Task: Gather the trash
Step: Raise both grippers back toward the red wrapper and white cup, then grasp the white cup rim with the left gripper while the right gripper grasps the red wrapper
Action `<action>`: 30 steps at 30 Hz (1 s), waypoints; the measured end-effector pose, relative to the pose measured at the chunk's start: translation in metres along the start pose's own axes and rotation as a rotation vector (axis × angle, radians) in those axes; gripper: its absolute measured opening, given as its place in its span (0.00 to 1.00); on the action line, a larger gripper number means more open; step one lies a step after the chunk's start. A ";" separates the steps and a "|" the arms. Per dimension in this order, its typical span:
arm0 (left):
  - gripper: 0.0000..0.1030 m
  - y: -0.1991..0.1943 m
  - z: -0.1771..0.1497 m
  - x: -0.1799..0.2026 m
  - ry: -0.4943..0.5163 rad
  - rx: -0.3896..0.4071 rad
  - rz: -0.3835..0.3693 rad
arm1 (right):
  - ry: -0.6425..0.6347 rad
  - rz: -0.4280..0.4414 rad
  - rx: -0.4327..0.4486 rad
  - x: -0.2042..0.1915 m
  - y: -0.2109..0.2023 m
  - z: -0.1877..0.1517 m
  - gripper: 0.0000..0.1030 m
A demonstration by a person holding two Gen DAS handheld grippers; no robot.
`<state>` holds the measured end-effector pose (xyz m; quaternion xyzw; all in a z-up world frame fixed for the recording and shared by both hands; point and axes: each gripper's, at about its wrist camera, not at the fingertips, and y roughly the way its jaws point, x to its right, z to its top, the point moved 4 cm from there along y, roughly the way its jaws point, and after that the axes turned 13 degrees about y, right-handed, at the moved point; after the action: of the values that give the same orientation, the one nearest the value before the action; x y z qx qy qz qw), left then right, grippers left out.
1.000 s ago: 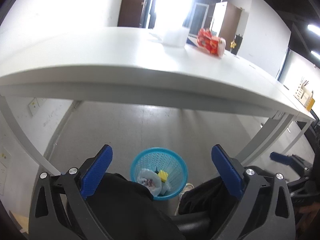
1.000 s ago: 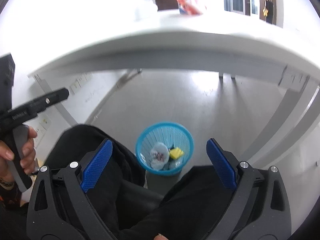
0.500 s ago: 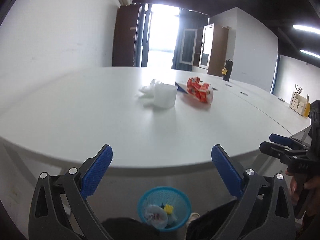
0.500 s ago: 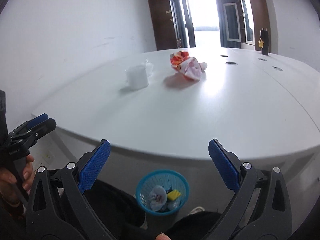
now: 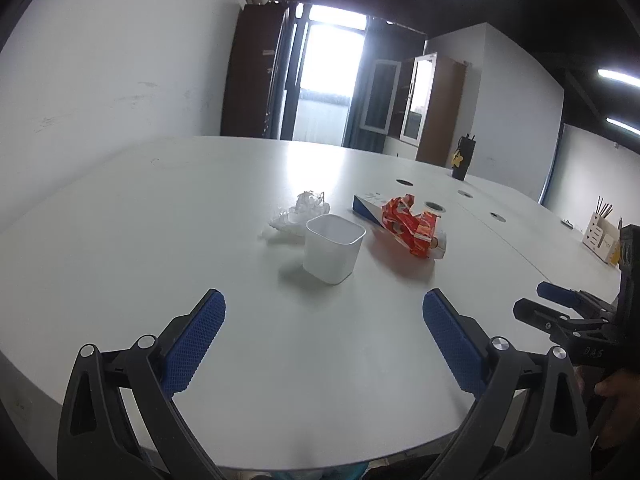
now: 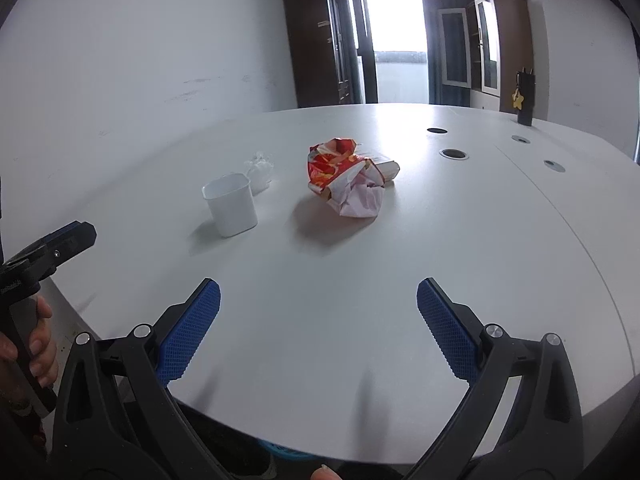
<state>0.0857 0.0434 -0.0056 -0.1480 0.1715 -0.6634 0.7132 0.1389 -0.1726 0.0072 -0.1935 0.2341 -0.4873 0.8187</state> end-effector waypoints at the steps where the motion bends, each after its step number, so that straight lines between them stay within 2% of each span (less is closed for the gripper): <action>1: 0.94 0.009 0.003 -0.001 0.003 -0.023 -0.020 | -0.002 -0.001 -0.006 0.000 0.005 0.005 0.91; 6: 0.94 0.033 0.014 -0.008 -0.025 -0.068 -0.042 | -0.025 -0.031 -0.028 -0.002 0.027 0.025 0.91; 13: 0.94 0.072 0.035 -0.009 0.008 -0.133 -0.029 | -0.073 -0.070 -0.077 -0.012 0.058 0.050 0.91; 16: 0.94 0.095 0.040 -0.010 -0.015 -0.194 -0.116 | -0.081 -0.086 -0.096 -0.015 0.072 0.057 0.90; 19: 0.93 0.119 0.043 -0.016 -0.061 -0.245 -0.146 | -0.065 -0.082 -0.128 -0.015 0.093 0.065 0.85; 26: 0.84 0.155 0.043 -0.028 -0.077 -0.328 -0.068 | -0.054 -0.122 -0.176 -0.008 0.125 0.073 0.76; 30: 0.75 0.170 0.041 -0.030 -0.091 -0.374 -0.074 | -0.050 -0.139 -0.193 -0.005 0.134 0.075 0.66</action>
<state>0.2539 0.0857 -0.0420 -0.3136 0.2539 -0.6383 0.6556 0.2744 -0.1011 -0.0038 -0.2994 0.2453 -0.5132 0.7661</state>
